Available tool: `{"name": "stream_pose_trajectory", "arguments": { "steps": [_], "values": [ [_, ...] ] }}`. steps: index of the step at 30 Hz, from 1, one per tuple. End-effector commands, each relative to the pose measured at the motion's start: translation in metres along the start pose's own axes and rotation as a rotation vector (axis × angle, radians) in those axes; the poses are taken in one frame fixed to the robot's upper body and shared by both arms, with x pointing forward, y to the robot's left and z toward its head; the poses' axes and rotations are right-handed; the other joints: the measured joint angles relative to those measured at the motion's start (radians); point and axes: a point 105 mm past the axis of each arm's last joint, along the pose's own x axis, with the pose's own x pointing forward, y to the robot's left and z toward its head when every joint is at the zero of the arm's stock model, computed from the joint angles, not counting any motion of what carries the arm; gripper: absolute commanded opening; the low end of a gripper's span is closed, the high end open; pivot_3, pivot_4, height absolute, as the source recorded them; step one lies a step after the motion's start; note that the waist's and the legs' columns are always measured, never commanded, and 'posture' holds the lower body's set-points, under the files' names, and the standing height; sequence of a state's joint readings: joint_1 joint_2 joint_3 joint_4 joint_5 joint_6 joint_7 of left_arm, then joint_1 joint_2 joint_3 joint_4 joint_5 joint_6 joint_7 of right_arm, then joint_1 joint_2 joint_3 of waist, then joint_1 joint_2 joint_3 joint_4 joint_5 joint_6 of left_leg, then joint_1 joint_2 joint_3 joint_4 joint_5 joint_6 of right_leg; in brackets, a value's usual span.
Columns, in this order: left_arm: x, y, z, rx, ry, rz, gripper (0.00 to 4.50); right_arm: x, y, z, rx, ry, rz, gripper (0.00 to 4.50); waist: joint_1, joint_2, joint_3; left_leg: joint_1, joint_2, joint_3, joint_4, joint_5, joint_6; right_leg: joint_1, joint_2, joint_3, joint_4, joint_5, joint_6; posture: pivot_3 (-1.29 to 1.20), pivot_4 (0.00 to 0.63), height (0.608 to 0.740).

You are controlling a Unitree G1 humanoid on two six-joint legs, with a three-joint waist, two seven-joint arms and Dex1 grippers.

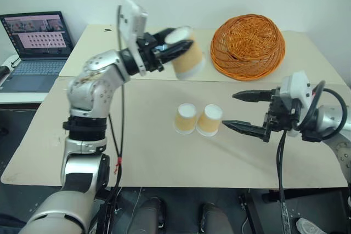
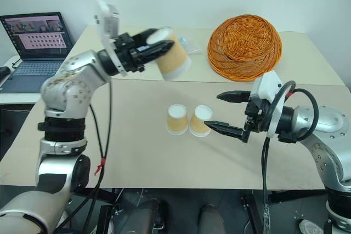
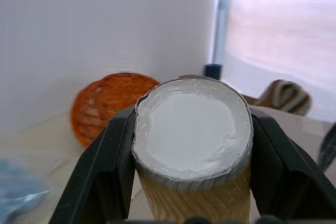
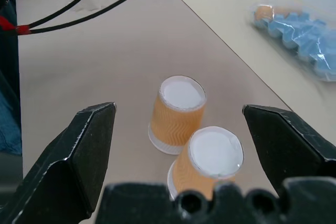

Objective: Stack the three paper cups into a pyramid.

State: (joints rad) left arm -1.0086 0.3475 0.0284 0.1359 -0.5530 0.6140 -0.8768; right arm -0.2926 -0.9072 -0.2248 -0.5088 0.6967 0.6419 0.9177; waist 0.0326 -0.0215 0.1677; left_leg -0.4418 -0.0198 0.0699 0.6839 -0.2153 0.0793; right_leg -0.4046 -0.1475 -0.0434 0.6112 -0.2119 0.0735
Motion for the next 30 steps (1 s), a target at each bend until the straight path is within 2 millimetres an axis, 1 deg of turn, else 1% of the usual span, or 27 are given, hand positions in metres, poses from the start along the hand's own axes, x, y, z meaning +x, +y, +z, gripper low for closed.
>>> {"name": "stream_pose_trajectory", "arguments": {
  "steps": [1, 4, 9, 13, 16, 22, 30],
  "values": [
    [0.016, -0.021, 0.003, 0.028, 0.038, -0.204, 2.34, -0.006, -0.002, 0.014, -0.074, -0.038, -0.063, 4.5, -0.005, 0.0, 0.0, 0.0, 0.0, 0.0, 0.0, 0.0, 0.0, 0.0, 0.0, 0.0, 0.0, 0.0, 0.0, 0.0, 0.15, 0.726],
    [0.022, -0.02, -0.008, 0.037, 0.082, -0.251, 2.34, -0.008, -0.001, 0.014, -0.078, -0.036, -0.086, 4.5, -0.008, 0.0, 0.0, 0.0, 0.0, 0.0, 0.0, -0.003, 0.005, 0.0, 0.0, 0.0, 0.0, 0.0, 0.0, 0.0, 0.15, 0.726],
    [0.03, -0.017, -0.029, 0.085, 0.187, -0.32, 2.34, -0.012, -0.001, 0.013, -0.077, -0.04, -0.141, 4.5, -0.008, 0.0, 0.0, 0.0, 0.0, 0.0, 0.0, -0.003, 0.006, 0.0, 0.0, 0.001, 0.0, 0.0, 0.0, 0.0, 0.15, 0.726],
    [0.032, -0.017, -0.035, 0.092, 0.211, -0.349, 2.34, -0.014, 0.0, 0.012, -0.076, -0.043, -0.165, 4.5, -0.008, 0.0, 0.0, -0.001, 0.0, 0.0, 0.0, -0.004, 0.006, -0.001, 0.0, 0.001, 0.0, 0.0, 0.0, 0.0, 0.15, 0.726],
    [0.035, -0.021, -0.043, 0.105, 0.235, -0.383, 2.34, -0.015, 0.002, 0.013, -0.073, -0.047, -0.173, 4.5, -0.008, 0.0, 0.0, -0.001, 0.0, 0.0, 0.0, -0.004, 0.007, -0.001, 0.0, 0.001, 0.0, 0.0, 0.0, 0.0, 0.15, 0.726],
    [0.038, -0.029, -0.052, 0.096, 0.256, -0.427, 2.34, -0.016, 0.003, 0.012, -0.07, -0.041, -0.183, 4.5, -0.008, 0.0, 0.0, -0.002, 0.0, 0.0, 0.001, -0.004, 0.007, -0.001, 0.0, 0.001, 0.0, 0.0, 0.0, 0.0, 0.15, 0.726],
    [0.034, -0.031, -0.061, 0.104, 0.288, -0.441, 2.34, -0.017, 0.004, 0.013, -0.066, -0.041, -0.183, 4.5, -0.007, 0.0, 0.0, -0.002, 0.0, -0.001, 0.001, -0.004, 0.007, -0.001, 0.0, 0.001, 0.0, 0.0, 0.0, 0.0, 0.15, 0.726]
  ]
}}
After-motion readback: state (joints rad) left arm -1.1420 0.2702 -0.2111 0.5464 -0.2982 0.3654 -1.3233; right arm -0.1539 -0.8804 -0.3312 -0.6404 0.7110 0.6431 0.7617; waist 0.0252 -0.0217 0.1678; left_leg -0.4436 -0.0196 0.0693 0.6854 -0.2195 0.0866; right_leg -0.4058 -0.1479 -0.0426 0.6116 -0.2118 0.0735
